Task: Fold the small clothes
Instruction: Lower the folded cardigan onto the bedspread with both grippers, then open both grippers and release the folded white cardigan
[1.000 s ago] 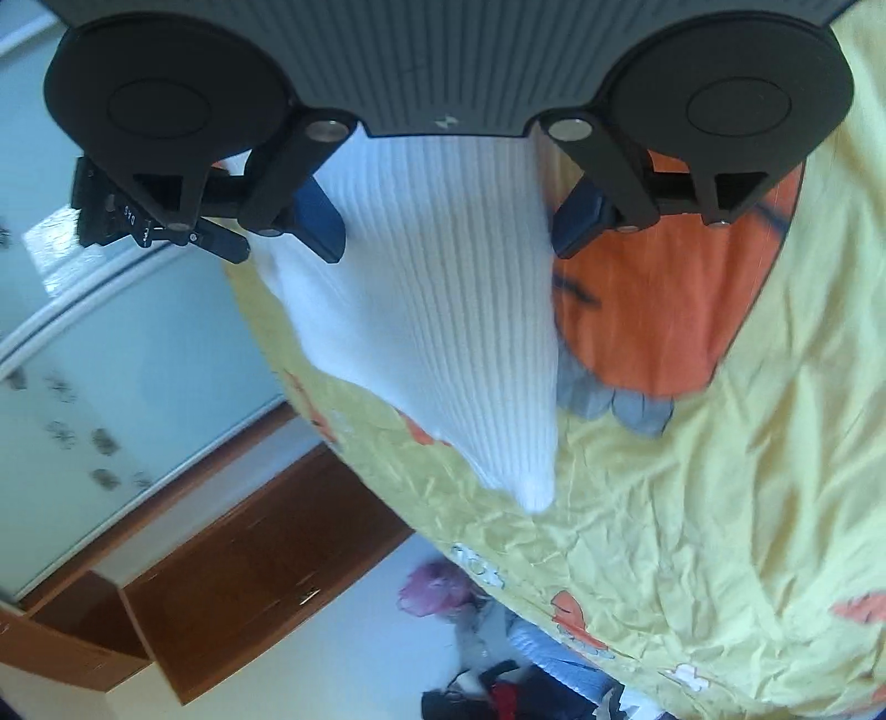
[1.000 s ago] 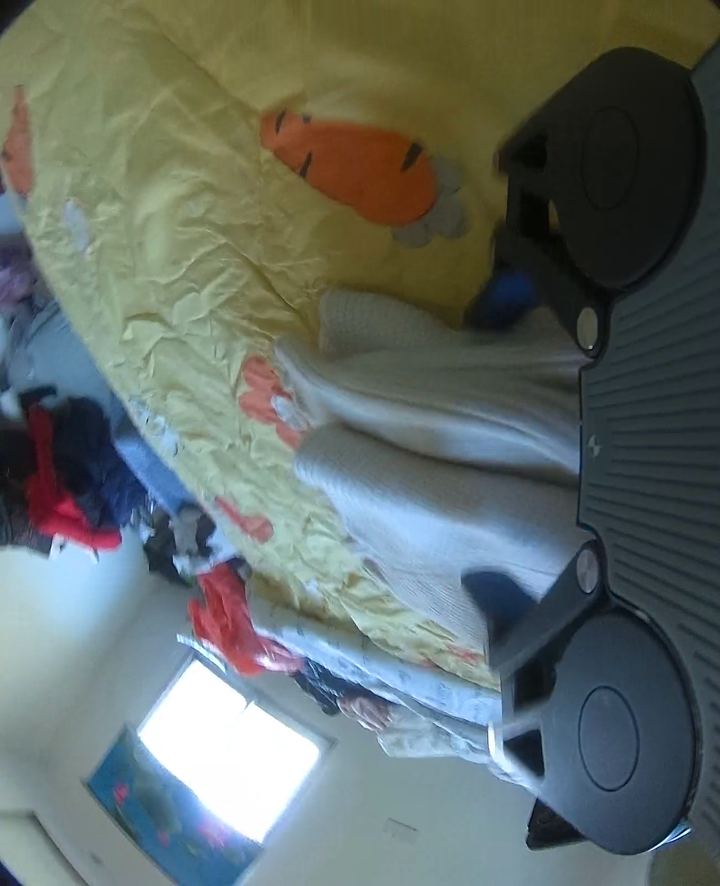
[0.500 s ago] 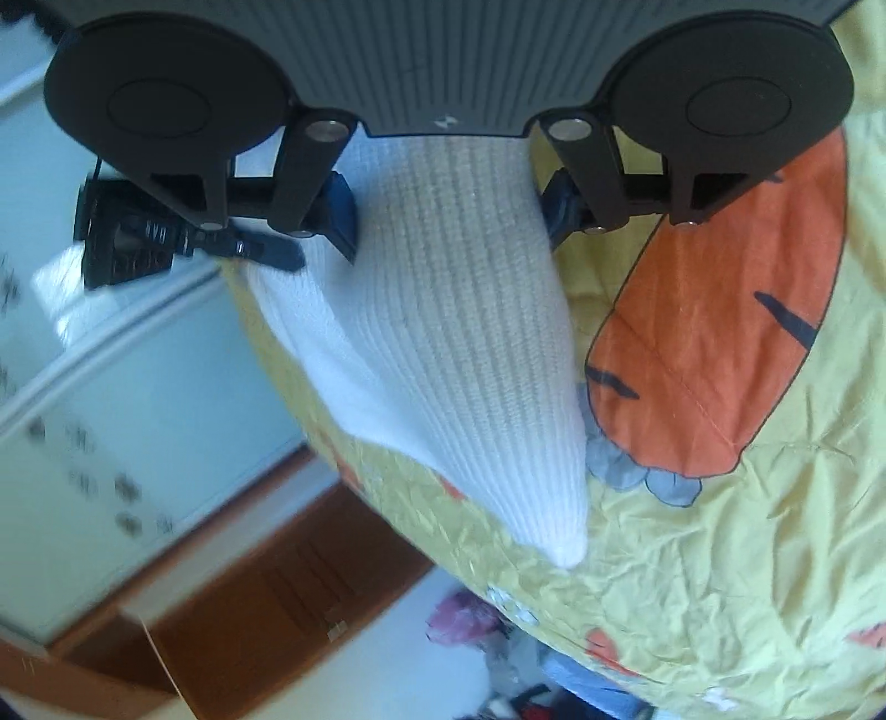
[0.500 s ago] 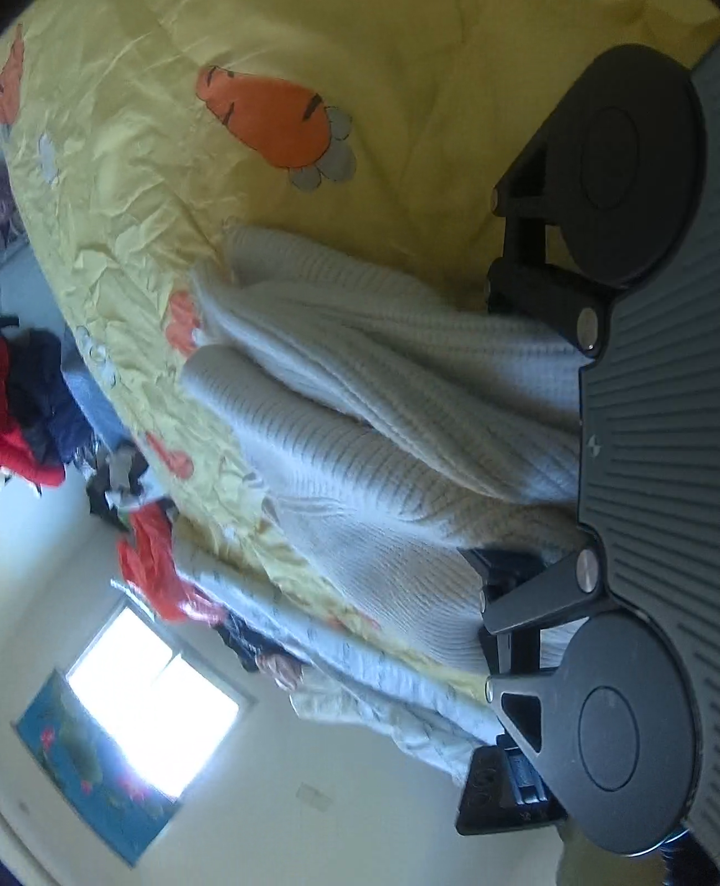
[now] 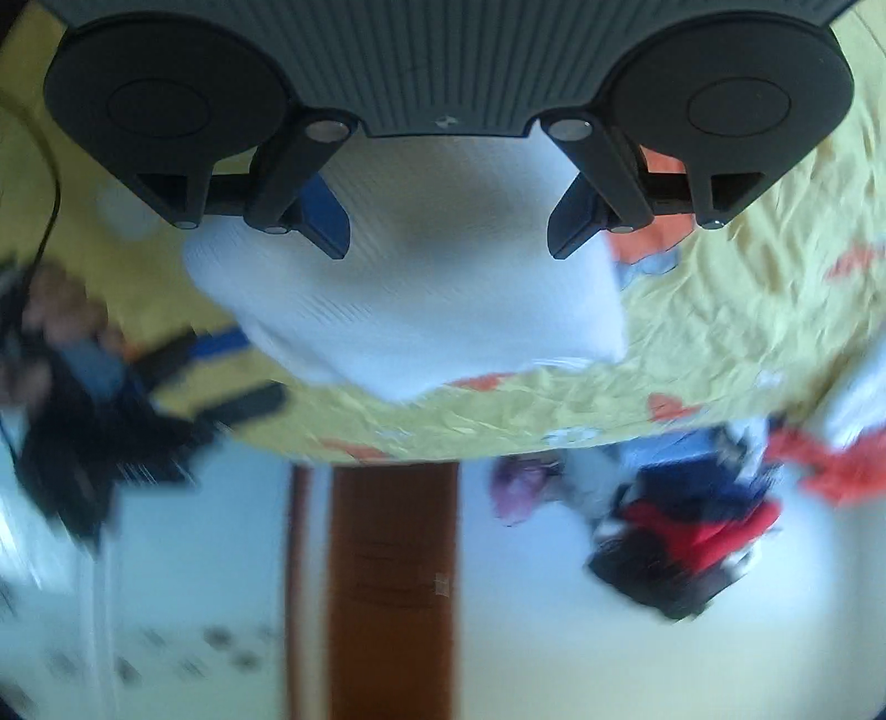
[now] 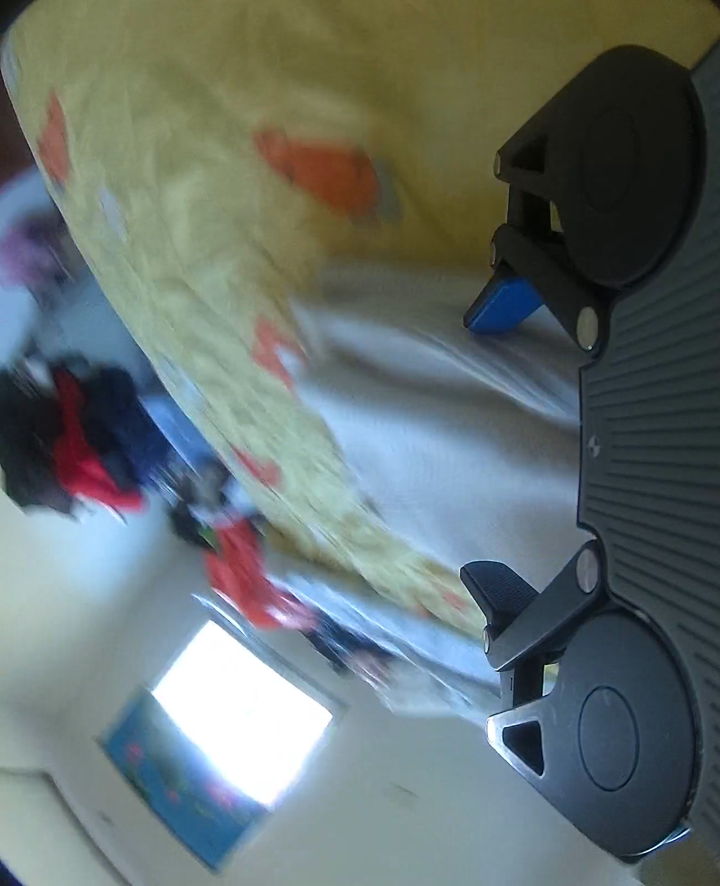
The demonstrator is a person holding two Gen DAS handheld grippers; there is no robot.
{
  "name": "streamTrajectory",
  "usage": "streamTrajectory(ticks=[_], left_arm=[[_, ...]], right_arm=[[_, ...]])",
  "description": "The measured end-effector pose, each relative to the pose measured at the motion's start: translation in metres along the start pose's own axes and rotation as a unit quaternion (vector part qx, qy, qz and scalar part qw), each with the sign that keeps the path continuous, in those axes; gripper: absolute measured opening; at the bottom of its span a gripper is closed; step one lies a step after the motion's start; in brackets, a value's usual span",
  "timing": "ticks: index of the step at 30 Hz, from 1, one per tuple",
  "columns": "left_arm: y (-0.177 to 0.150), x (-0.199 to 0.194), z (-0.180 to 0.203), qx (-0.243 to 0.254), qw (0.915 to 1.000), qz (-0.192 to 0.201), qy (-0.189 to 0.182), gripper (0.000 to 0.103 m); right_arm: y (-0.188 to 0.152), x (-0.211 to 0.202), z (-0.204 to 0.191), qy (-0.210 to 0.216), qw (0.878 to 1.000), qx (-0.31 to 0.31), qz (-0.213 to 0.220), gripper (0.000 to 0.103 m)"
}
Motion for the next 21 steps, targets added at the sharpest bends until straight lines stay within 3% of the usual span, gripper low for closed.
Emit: streamTrajectory(ticks=[3, 6, 10, 17, 21], left_arm=[[-0.007, 0.002, 0.013, 0.021, 0.9997, -0.014, 0.004, 0.084], [-0.008, 0.000, 0.016, 0.022, 0.9996, -0.015, 0.003, 0.087], [-0.007, -0.004, 0.015, 0.005, 0.9999, -0.016, -0.002, 0.087], [-0.005, 0.004, 0.013, 0.001, 0.9998, -0.018, -0.003, 0.088], [-0.004, 0.006, 0.012, 0.000, 0.9998, -0.019, -0.006, 0.091]], right_arm=[[-0.009, 0.012, -0.008, -0.013, 0.999, -0.035, -0.026, 0.086], [-0.008, 0.012, 0.000, -0.009, 0.999, -0.017, -0.025, 0.081], [-0.001, 0.008, 0.007, -0.007, 1.000, 0.003, -0.023, 0.066], [0.003, 0.002, 0.028, 0.003, 0.998, 0.050, -0.028, 0.062], [0.002, 0.004, 0.022, -0.024, 0.999, 0.019, -0.026, 0.061]])
Point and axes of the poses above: each gripper's, at about its wrist camera, not at the fingertips, and x roughly the way its jaws point, z to its right, y to its top, the point moved 3 cm from there along x, roughly the way its jaws point, and after that the axes turned 12 degrees about x, right-handed, at the moved point
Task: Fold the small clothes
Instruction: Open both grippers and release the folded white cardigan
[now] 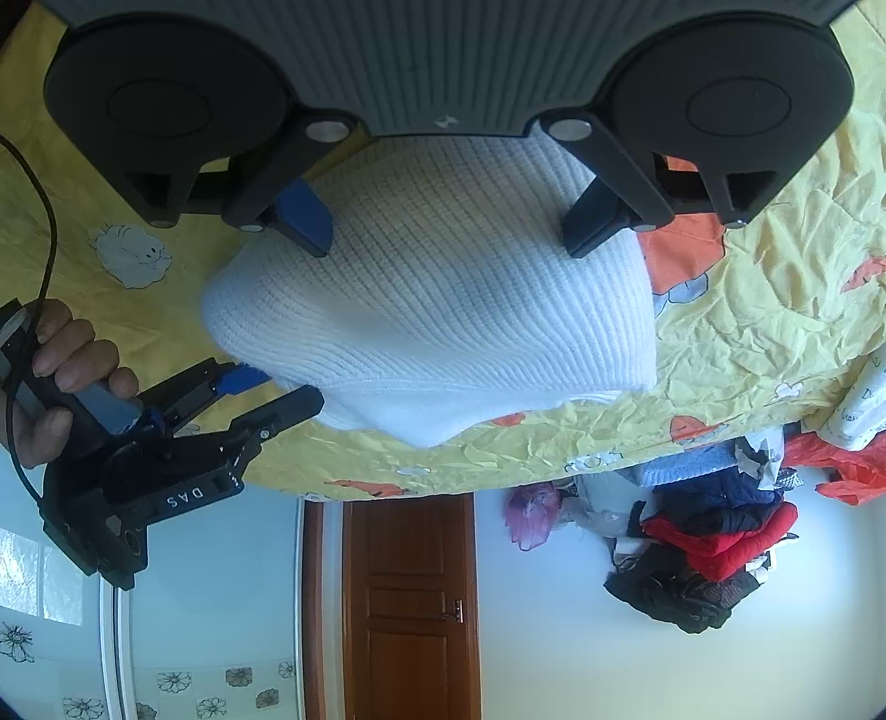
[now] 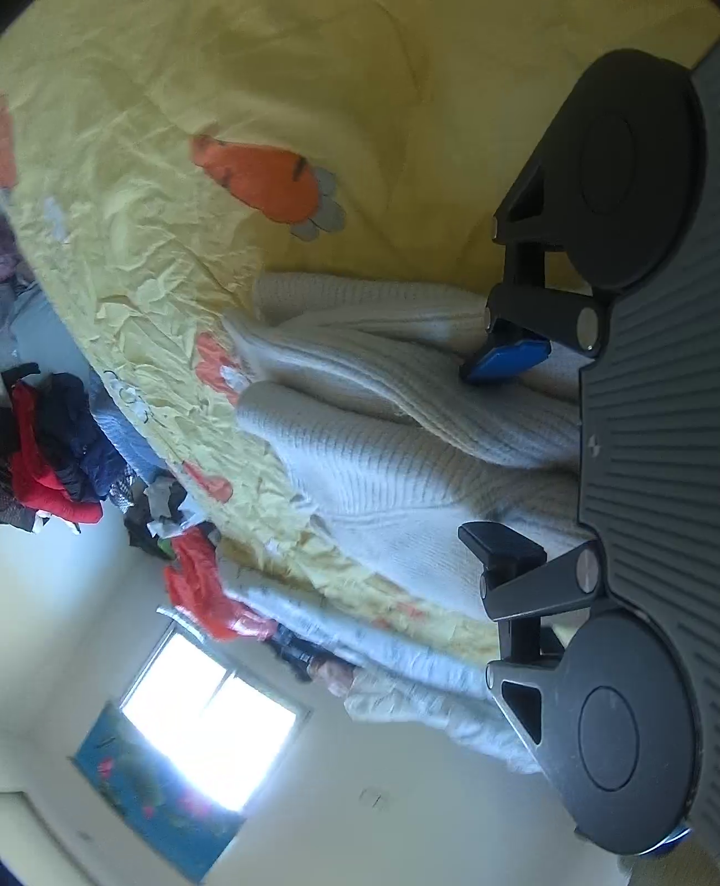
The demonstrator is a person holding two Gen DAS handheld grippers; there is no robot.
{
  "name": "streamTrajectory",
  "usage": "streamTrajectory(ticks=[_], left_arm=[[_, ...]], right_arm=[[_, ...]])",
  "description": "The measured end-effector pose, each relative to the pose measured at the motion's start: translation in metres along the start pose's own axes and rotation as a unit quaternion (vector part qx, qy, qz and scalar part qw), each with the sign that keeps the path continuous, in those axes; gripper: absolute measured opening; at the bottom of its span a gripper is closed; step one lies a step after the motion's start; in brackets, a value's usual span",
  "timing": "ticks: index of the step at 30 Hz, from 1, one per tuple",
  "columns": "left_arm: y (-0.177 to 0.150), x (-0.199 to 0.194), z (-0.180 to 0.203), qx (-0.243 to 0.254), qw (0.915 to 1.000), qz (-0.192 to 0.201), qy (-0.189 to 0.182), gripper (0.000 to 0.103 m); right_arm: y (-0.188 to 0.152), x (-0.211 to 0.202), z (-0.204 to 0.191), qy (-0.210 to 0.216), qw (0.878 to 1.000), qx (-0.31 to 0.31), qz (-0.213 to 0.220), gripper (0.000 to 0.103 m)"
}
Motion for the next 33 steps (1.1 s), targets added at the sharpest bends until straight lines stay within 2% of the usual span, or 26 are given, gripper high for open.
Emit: streamTrajectory(ticks=[7, 9, 12, 15, 16, 17, 19, 21, 24, 26, 29, 30, 32, 33], left_arm=[[-0.001, 0.001, 0.001, -0.001, 1.0000, 0.001, -0.003, 0.095], [-0.001, 0.002, 0.002, -0.002, 1.0000, 0.001, -0.004, 0.097], [-0.001, 0.004, 0.003, -0.003, 1.0000, 0.000, -0.002, 0.098], [0.000, 0.004, 0.002, -0.006, 1.0000, -0.001, -0.002, 0.098], [0.001, 0.003, 0.001, -0.009, 0.9999, -0.001, -0.005, 0.098], [0.003, 0.000, -0.001, -0.015, 0.9998, 0.002, -0.009, 0.098], [0.008, -0.010, -0.006, -0.033, 0.9989, 0.020, -0.026, 0.098], [0.012, -0.012, -0.010, -0.042, 0.9978, 0.029, -0.042, 0.098], [0.002, 0.007, -0.007, -0.048, 0.9959, -0.013, -0.076, 0.098], [-0.010, 0.017, -0.003, -0.035, 0.9963, -0.016, -0.077, 0.097], [-0.009, 0.011, 0.004, -0.008, 0.9979, -0.017, -0.063, 0.097], [-0.005, 0.007, 0.004, -0.008, 0.9978, -0.016, -0.064, 0.097], [0.001, -0.005, -0.002, -0.021, 0.9975, 0.000, -0.068, 0.097], [0.004, -0.010, -0.006, -0.029, 0.9974, 0.013, -0.066, 0.098]], right_arm=[[0.001, 0.003, 0.002, -0.008, 1.000, -0.002, -0.006, 0.062], [-0.001, 0.006, -0.001, -0.014, 1.000, -0.010, -0.007, 0.067], [-0.008, 0.017, -0.016, -0.031, 0.998, -0.050, -0.012, 0.082], [-0.016, 0.027, -0.031, -0.061, 0.993, -0.102, -0.005, 0.069], [-0.018, 0.029, -0.034, -0.070, 0.990, -0.125, -0.004, 0.057], [-0.017, 0.028, -0.035, -0.069, 0.989, -0.133, -0.005, 0.039], [-0.008, 0.019, -0.034, -0.044, 0.993, -0.113, -0.009, 0.035], [-0.004, 0.009, -0.037, -0.040, 0.992, -0.117, 0.002, 0.033], [-0.007, 0.014, -0.027, -0.062, 0.991, -0.120, -0.004, 0.033], [-0.011, 0.020, -0.019, -0.069, 0.988, -0.135, -0.001, 0.031], [-0.011, 0.021, -0.020, -0.070, 0.989, -0.133, 0.000, 0.033], [-0.011, 0.021, -0.023, -0.077, 0.987, -0.138, -0.003, 0.037], [-0.006, 0.016, -0.031, -0.082, 0.988, -0.133, -0.005, 0.054], [-0.001, 0.011, -0.035, -0.083, 0.989, -0.124, 0.004, 0.055]])
Point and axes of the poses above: each gripper's, at about its wrist camera, not at the fingertips, and x roughly the way its jaws point, z to its right, y to its top, the point moved 3 cm from there along x, roughly the way its jaws point, and after that the axes turned 12 degrees about x, right-handed, at the moved point
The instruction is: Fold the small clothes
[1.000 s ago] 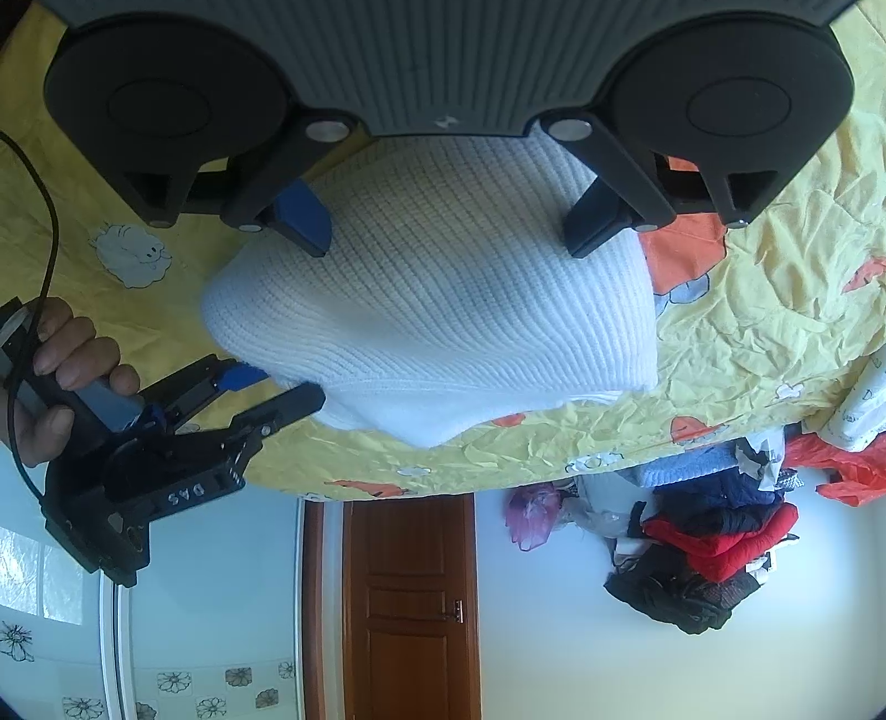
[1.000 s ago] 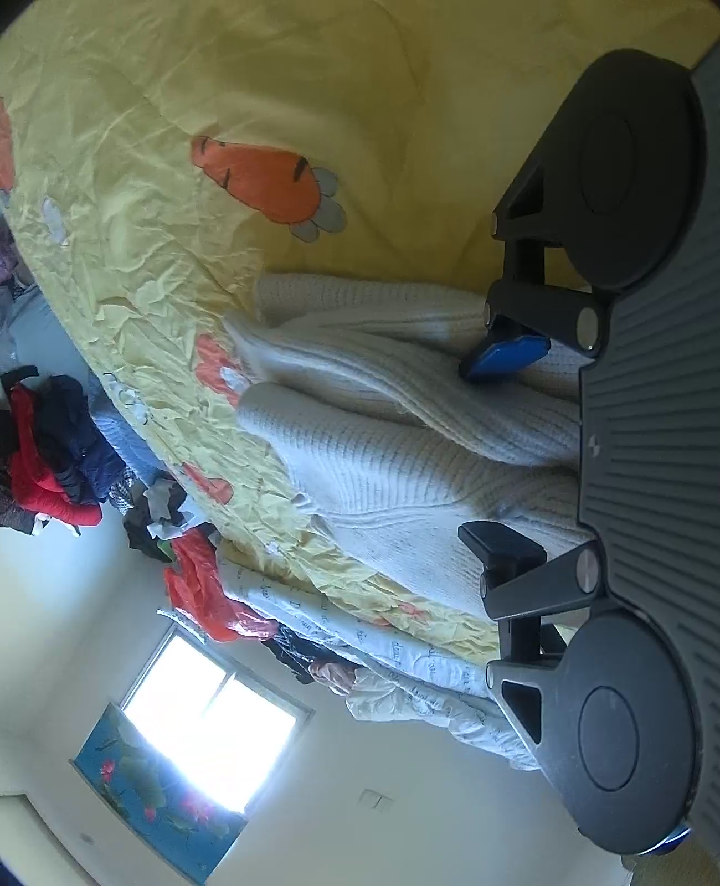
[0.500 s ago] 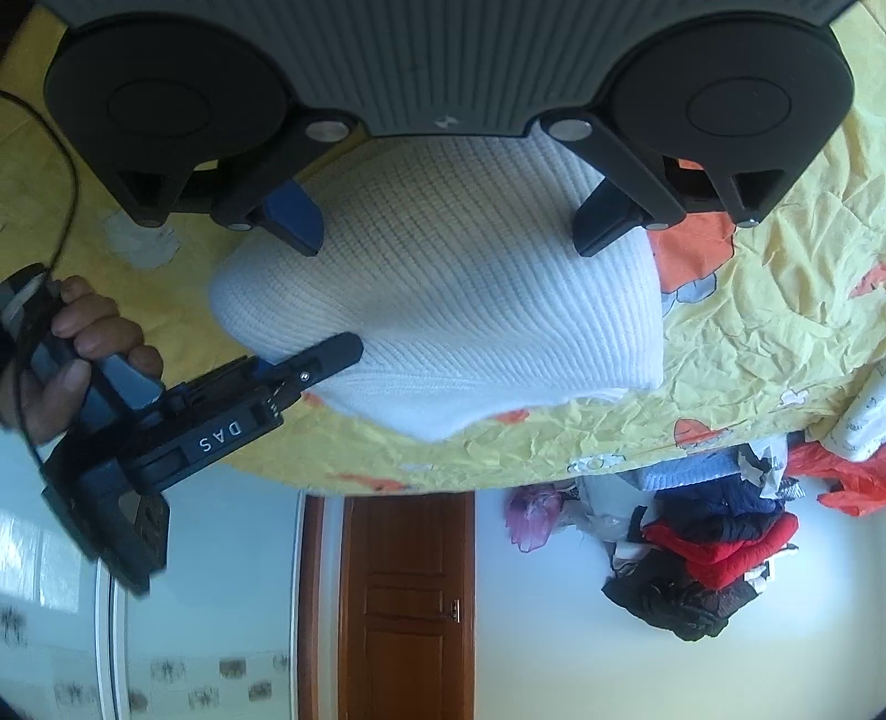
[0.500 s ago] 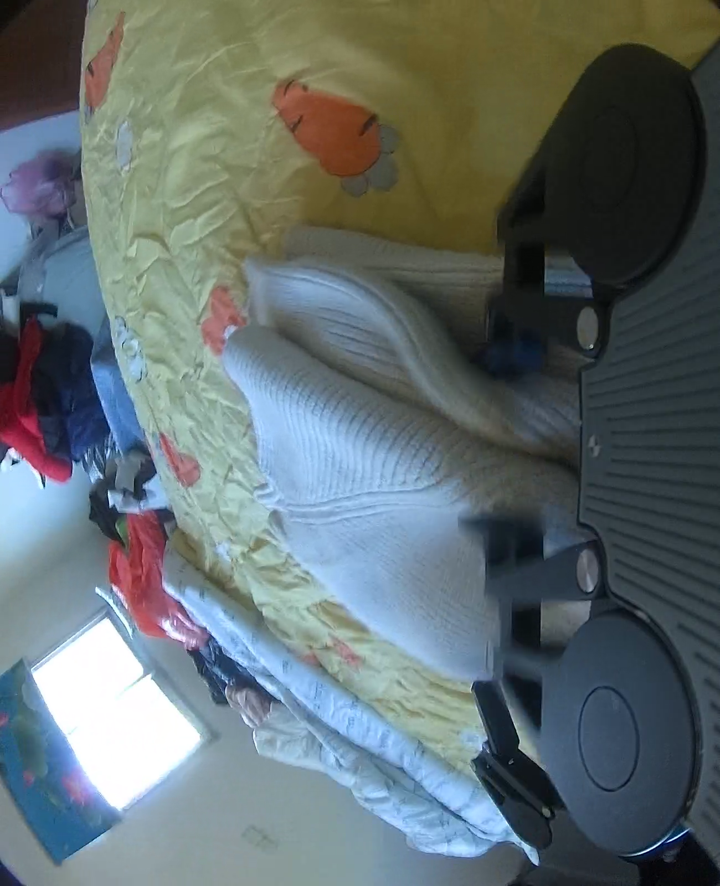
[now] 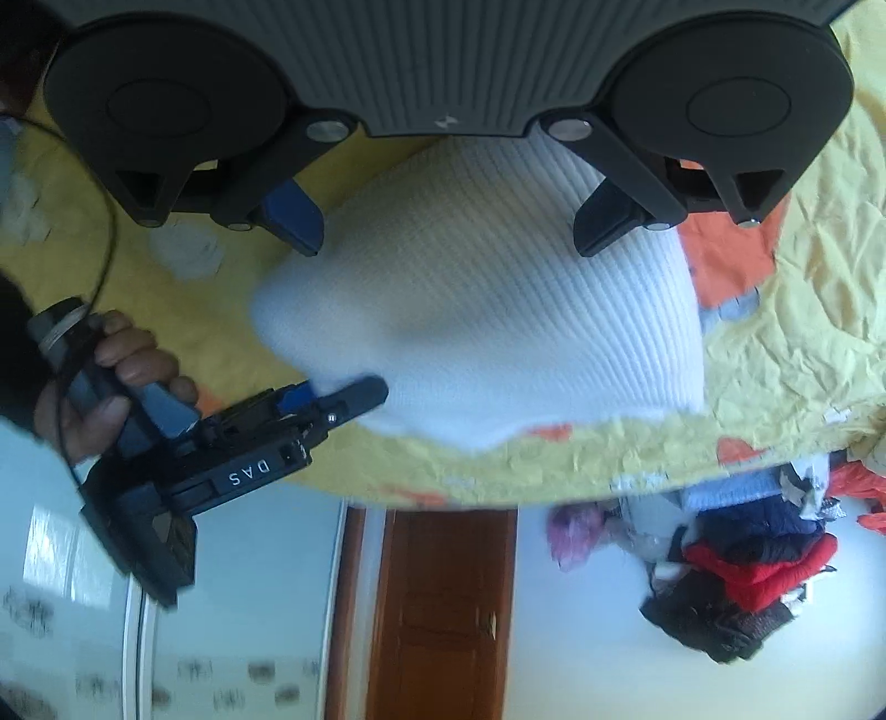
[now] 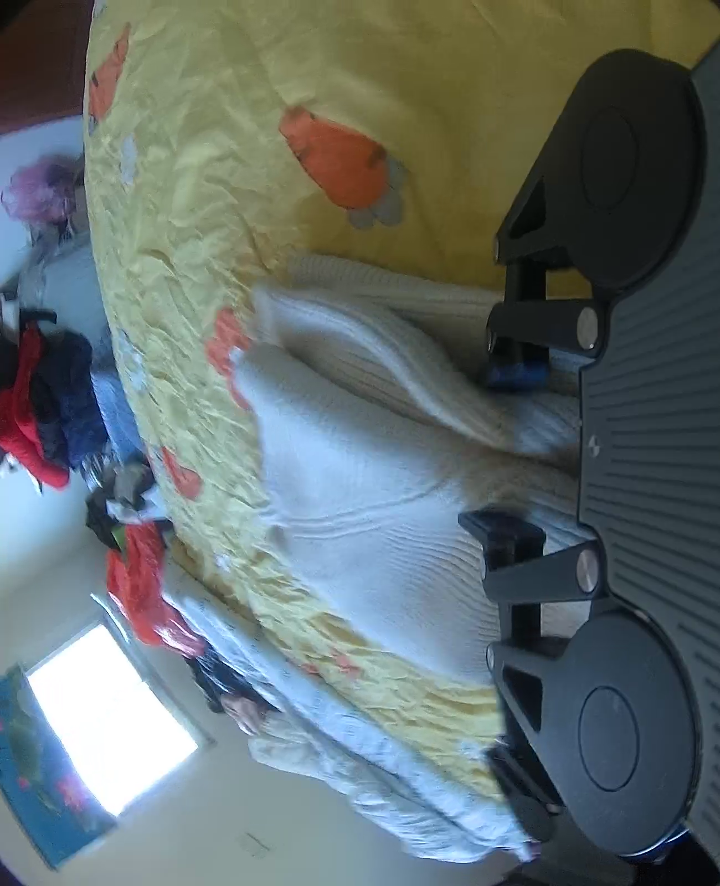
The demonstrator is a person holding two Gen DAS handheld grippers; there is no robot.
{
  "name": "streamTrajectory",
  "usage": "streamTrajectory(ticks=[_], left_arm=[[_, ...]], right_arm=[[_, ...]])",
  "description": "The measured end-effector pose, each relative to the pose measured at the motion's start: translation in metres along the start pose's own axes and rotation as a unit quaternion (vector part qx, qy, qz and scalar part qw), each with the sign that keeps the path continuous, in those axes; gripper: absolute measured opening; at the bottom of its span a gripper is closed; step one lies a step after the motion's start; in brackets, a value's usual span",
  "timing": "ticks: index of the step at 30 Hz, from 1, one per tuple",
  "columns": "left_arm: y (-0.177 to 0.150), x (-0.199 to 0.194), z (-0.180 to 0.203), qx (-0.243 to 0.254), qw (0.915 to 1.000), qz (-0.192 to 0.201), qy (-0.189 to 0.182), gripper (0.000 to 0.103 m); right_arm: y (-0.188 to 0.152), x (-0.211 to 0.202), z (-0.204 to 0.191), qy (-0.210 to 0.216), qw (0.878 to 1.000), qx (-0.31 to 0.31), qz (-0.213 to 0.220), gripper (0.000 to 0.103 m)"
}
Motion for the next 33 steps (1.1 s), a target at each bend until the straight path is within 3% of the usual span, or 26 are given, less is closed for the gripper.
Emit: streamTrajectory(ticks=[4, 8, 10, 12, 13, 15, 16, 17, 19, 20, 23, 26, 28, 29, 31, 33], left_arm=[[0.011, 0.007, -0.013, -0.017, 0.9996, 0.017, 0.016, 0.098], [0.018, 0.041, -0.015, -0.015, 0.9993, -0.006, 0.034, 0.098], [0.014, 0.051, -0.011, 0.002, 0.9991, -0.019, 0.038, 0.098], [0.007, 0.054, -0.009, 0.004, 0.9990, -0.018, 0.042, 0.098], [0.004, 0.054, -0.008, 0.003, 0.9991, -0.014, 0.040, 0.098], [0.000, 0.052, -0.007, 0.013, 0.9990, -0.008, 0.041, 0.098], [0.001, 0.051, -0.006, 0.015, 0.9989, -0.007, 0.043, 0.098], [0.002, 0.049, -0.006, 0.016, 0.9988, -0.008, 0.047, 0.098], [0.006, 0.040, -0.005, 0.010, 0.9981, -0.004, 0.060, 0.098], [0.006, 0.033, -0.004, 0.001, 0.9980, 0.002, 0.063, 0.098], [-0.001, 0.010, -0.002, -0.028, 0.9979, 0.025, 0.052, 0.098], [-0.013, 0.018, 0.005, -0.014, 0.9989, -0.009, 0.045, 0.098], [-0.017, 0.022, 0.015, 0.030, 0.9975, -0.012, 0.064, 0.098], [-0.017, 0.023, 0.018, 0.040, 0.9967, -0.016, 0.069, 0.098], [-0.014, 0.014, 0.017, 0.033, 0.9967, -0.016, 0.073, 0.098], [-0.014, 0.000, 0.012, 0.008, 0.9970, -0.001, 0.077, 0.099]], right_arm=[[0.025, -0.021, -0.013, 0.022, 0.995, 0.029, 0.094, 0.054], [0.035, 0.019, -0.044, 0.043, 0.997, -0.003, 0.057, 0.062], [0.036, 0.048, -0.046, 0.020, 0.999, -0.010, 0.027, 0.061], [0.033, 0.072, -0.034, -0.029, 0.999, -0.027, 0.018, 0.043], [0.031, 0.073, -0.027, -0.023, 0.998, -0.038, 0.036, 0.035], [0.033, 0.068, -0.010, 0.004, 0.999, 0.005, 0.040, 0.024], [0.034, 0.066, -0.003, 0.004, 0.999, 0.028, 0.039, 0.010], [0.035, 0.063, 0.001, -0.003, 0.999, 0.035, 0.041, 0.004], [0.030, 0.050, -0.001, -0.004, 0.998, 0.042, 0.050, 0.006], [0.026, 0.039, -0.005, -0.006, 0.997, 0.041, 0.059, 0.021], [0.003, -0.006, -0.028, 0.024, 0.993, 0.003, 0.112, 0.052], [-0.015, -0.021, -0.049, 0.080, 0.991, -0.020, 0.106, 0.068], [-0.027, -0.001, -0.051, 0.068, 0.996, -0.032, 0.055, 0.068], [-0.033, 0.015, -0.045, 0.036, 0.998, -0.033, 0.030, 0.060], [-0.042, 0.024, -0.035, 0.013, 0.998, -0.046, 0.047, 0.050], [-0.043, 0.012, -0.040, 0.008, 0.998, -0.035, 0.047, 0.054]])
Point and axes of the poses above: each gripper's, at about its wrist camera, not at the fingertips, and x roughly the way its jaws point, z to its right, y to its top, the point moved 3 cm from there along x, roughly the way its jaws point, and after that the axes turned 12 degrees about x, right-handed, at the moved point
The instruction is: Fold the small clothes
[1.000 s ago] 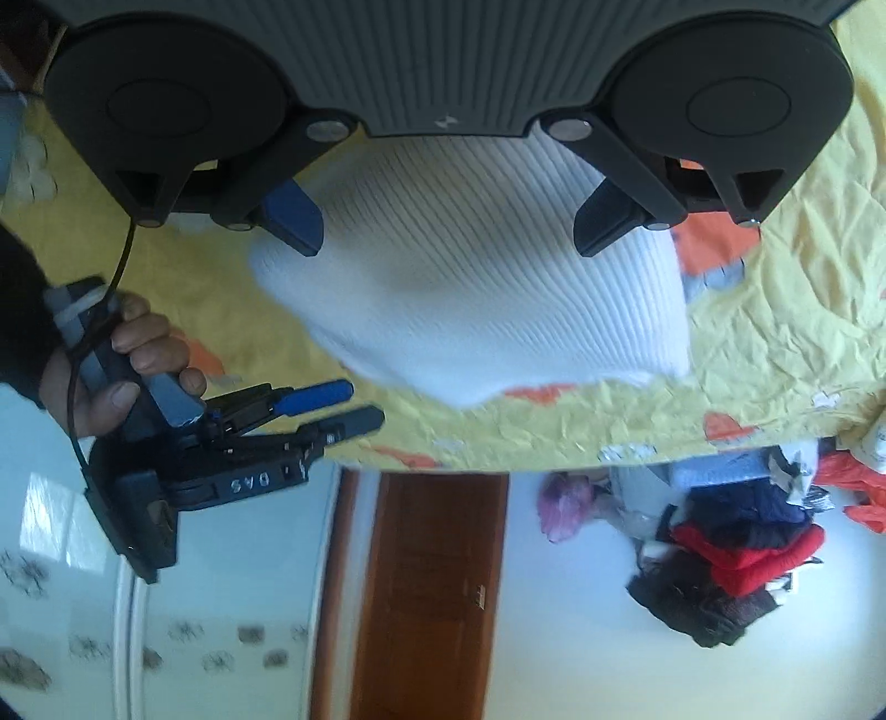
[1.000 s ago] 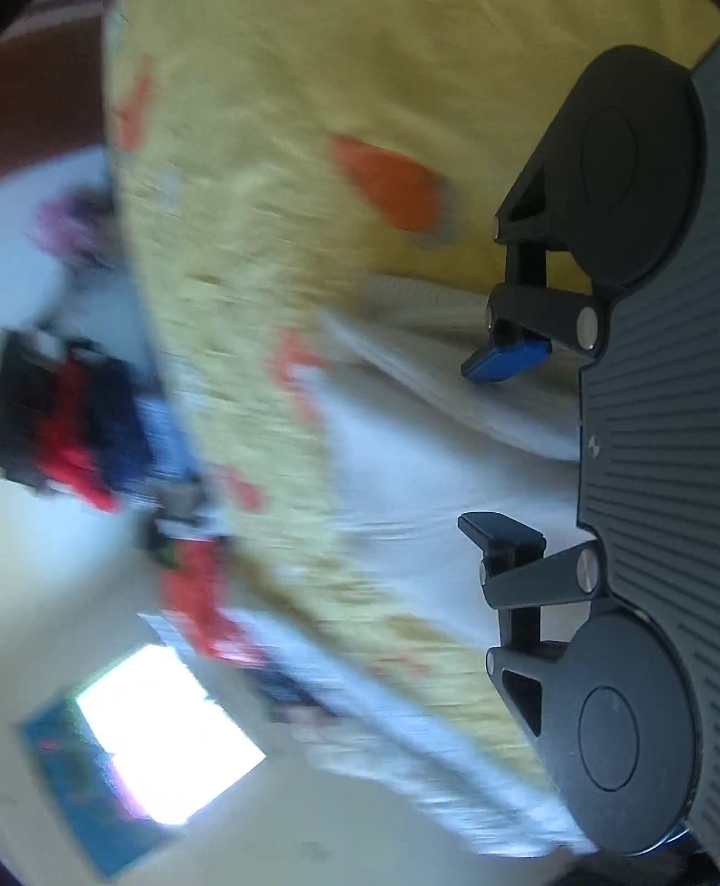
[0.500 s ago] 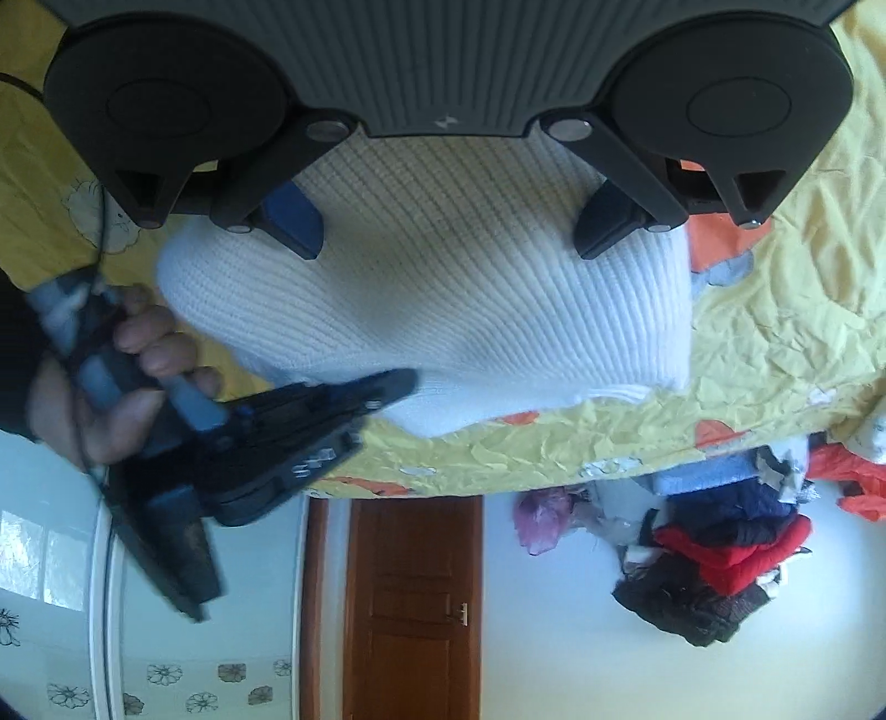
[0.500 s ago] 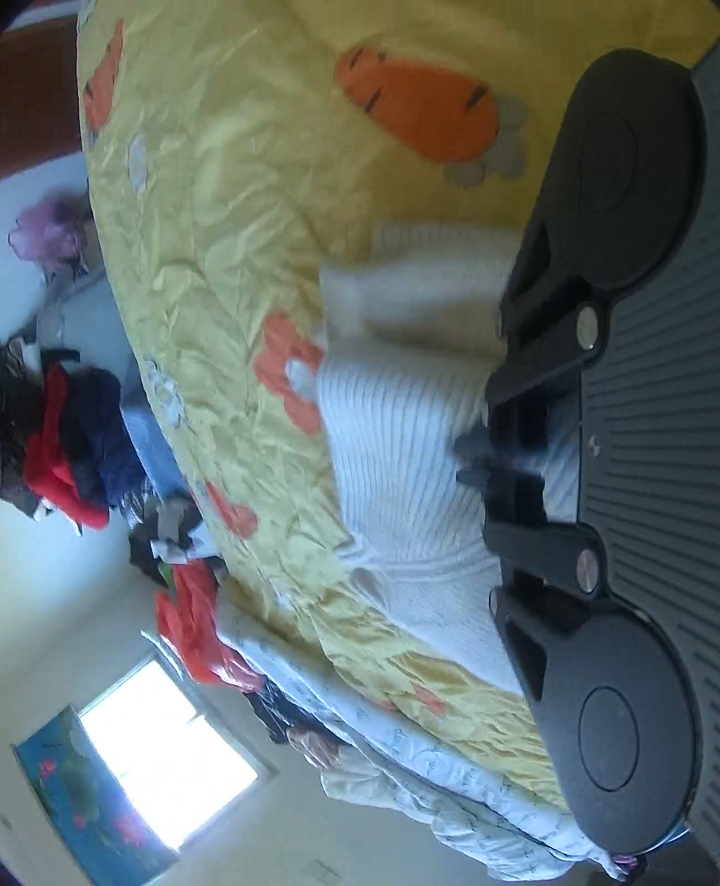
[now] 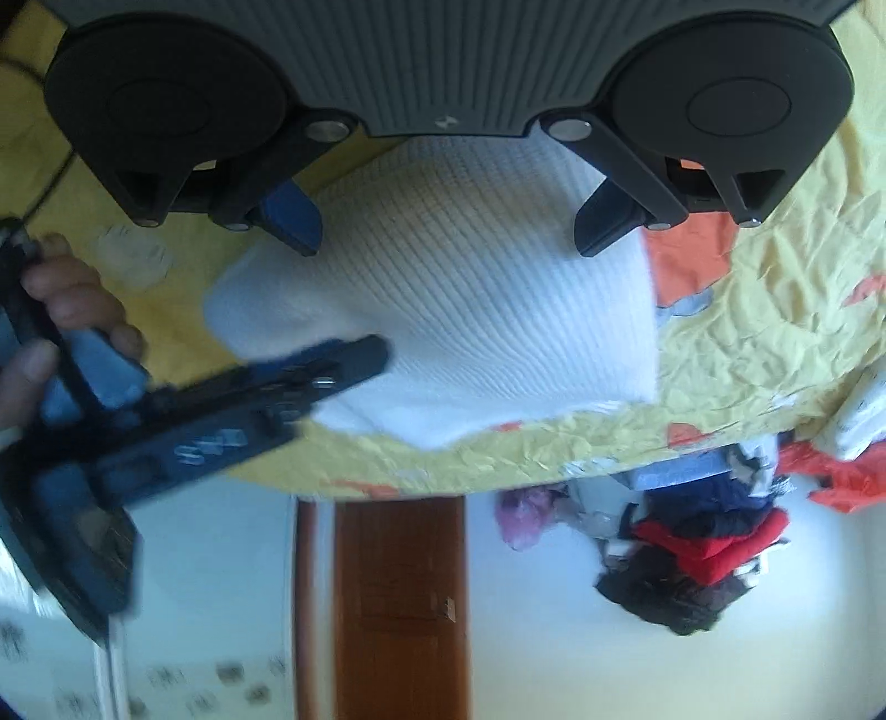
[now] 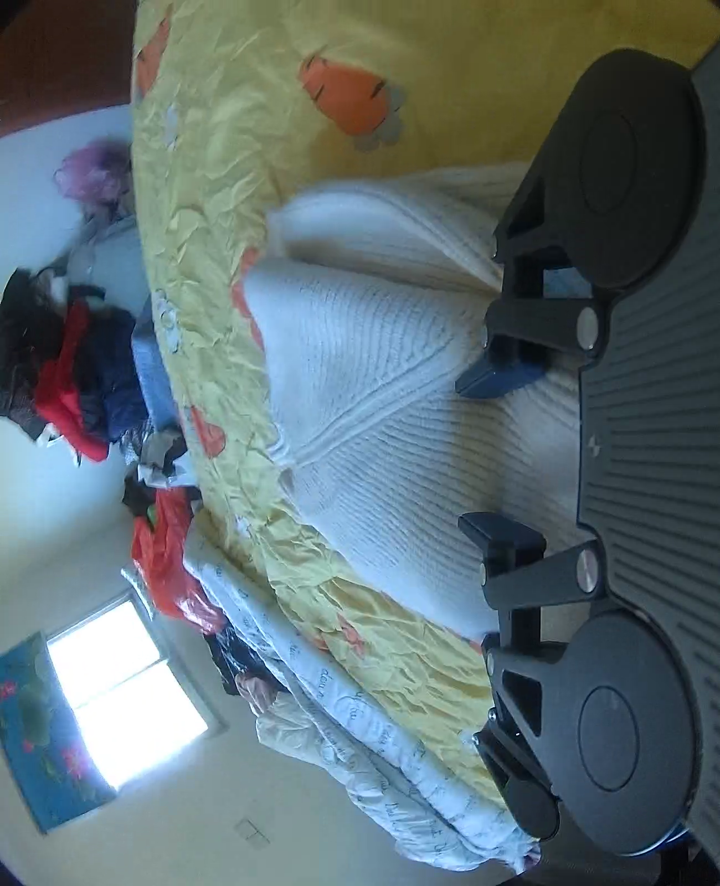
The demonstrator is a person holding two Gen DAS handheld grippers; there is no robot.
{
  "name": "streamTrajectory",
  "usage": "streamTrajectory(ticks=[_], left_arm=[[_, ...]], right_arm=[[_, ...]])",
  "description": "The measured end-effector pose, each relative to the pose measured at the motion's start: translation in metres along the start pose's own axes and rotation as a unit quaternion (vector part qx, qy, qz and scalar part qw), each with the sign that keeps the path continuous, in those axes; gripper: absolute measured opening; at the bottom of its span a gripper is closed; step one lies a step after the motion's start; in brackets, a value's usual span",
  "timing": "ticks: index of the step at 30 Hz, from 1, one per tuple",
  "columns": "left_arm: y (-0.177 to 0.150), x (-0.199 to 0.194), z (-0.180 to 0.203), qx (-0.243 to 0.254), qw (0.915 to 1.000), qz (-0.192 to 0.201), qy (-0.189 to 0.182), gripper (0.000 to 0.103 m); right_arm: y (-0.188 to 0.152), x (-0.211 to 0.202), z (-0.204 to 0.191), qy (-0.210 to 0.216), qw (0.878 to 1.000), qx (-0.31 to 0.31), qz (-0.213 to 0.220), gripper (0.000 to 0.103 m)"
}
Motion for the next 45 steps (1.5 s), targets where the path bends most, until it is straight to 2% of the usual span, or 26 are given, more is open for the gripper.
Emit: streamTrajectory(ticks=[2, 5, 7, 10, 13, 16, 20, 23, 27, 30, 33, 36, 45], left_arm=[[-0.002, -0.009, -0.006, -0.017, 0.9997, 0.005, 0.016, 0.099], [-0.009, -0.008, -0.012, -0.047, 0.9974, -0.016, 0.053, 0.099], [-0.015, -0.001, -0.015, -0.079, 0.9935, -0.039, 0.072, 0.099], [-0.026, 0.001, -0.010, -0.112, 0.9909, -0.043, 0.061, 0.099], [-0.031, 0.002, -0.001, -0.105, 0.9910, -0.052, 0.066, 0.099], [-0.037, -0.001, 0.009, -0.091, 0.9925, -0.062, 0.053, 0.099], [-0.047, 0.001, 0.024, -0.041, 0.9891, -0.128, 0.059, 0.099], [-0.051, -0.007, 0.027, -0.029, 0.9895, -0.131, 0.054, 0.099], [-0.048, -0.001, 0.024, -0.052, 0.9873, -0.143, 0.046, 0.099], [-0.048, 0.012, 0.019, -0.058, 0.9878, -0.128, 0.067, 0.103], [-0.043, 0.020, 0.017, -0.071, 0.9857, -0.130, 0.080, 0.103], [-0.045, 0.022, 0.016, -0.070, 0.9878, -0.109, 0.087, 0.103], [-0.045, 0.022, 0.015, -0.075, 0.9873, -0.107, 0.090, 0.103]], right_arm=[[-0.003, -0.018, -0.006, 0.008, 1.000, 0.000, 0.014, 0.067], [-0.016, -0.039, -0.012, -0.008, 0.999, -0.021, 0.049, 0.081], [-0.027, -0.045, -0.009, -0.039, 0.996, -0.037, 0.069, 0.086], [-0.050, -0.050, -0.002, -0.078, 0.994, -0.040, 0.061, 0.087], [-0.076, -0.049, 0.006, -0.099, 0.994, -0.032, 0.041, 0.087], [-0.094, -0.047, 0.010, -0.125, 0.991, -0.033, 0.031, 0.095], [-0.108, -0.046, 0.015, -0.154, 0.987, -0.032, 0.039, 0.102], [-0.112, -0.042, 0.012, -0.170, 0.984, -0.039, 0.036, 0.103], [-0.111, -0.032, 0.010, -0.190, 0.978, -0.075, 0.035, 0.103], [-0.107, -0.025, 0.012, -0.203, 0.974, -0.086, 0.043, 0.103], [-0.105, -0.018, 0.013, -0.218, 0.970, -0.094, 0.051, 0.103], [-0.105, -0.015, 0.013, -0.220, 0.969, -0.097, 0.061, 0.103], [-0.104, -0.015, 0.015, -0.224, 0.968, -0.093, 0.069, 0.102]])
Point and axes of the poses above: each gripper's, at about its wrist camera, not at the fingertips, and x roughly the way its jaws point, z to its right, y to its top, the point moved 3 cm from there along x, roughly the way its jaws point, and after that the axes turned 12 degrees about x, right-handed, at the moved point
